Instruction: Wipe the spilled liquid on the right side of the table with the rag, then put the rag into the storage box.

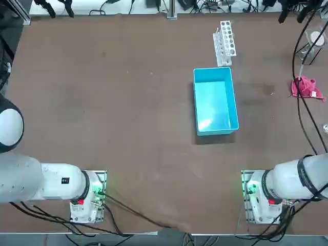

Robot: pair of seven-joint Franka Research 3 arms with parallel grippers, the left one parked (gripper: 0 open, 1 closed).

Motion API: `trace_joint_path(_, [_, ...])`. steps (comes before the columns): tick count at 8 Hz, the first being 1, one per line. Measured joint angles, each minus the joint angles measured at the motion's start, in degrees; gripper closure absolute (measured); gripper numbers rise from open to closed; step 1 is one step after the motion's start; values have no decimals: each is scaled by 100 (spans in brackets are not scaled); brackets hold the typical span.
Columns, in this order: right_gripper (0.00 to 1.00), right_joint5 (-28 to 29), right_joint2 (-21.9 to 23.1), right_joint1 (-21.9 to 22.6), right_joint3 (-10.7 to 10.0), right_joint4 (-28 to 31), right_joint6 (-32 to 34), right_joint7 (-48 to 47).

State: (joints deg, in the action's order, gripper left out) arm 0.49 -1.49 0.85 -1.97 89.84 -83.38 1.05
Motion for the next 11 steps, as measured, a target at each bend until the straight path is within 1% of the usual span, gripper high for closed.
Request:
trace_joint_path(7, [0,0,-28,-7,-11,0,-9,0])
trace_joint_path(9, [0,-103,-83,-24,-46,12,198,0])
trace_joint_path(11, [0,-411,-179,-142,-66,15,535,-11])
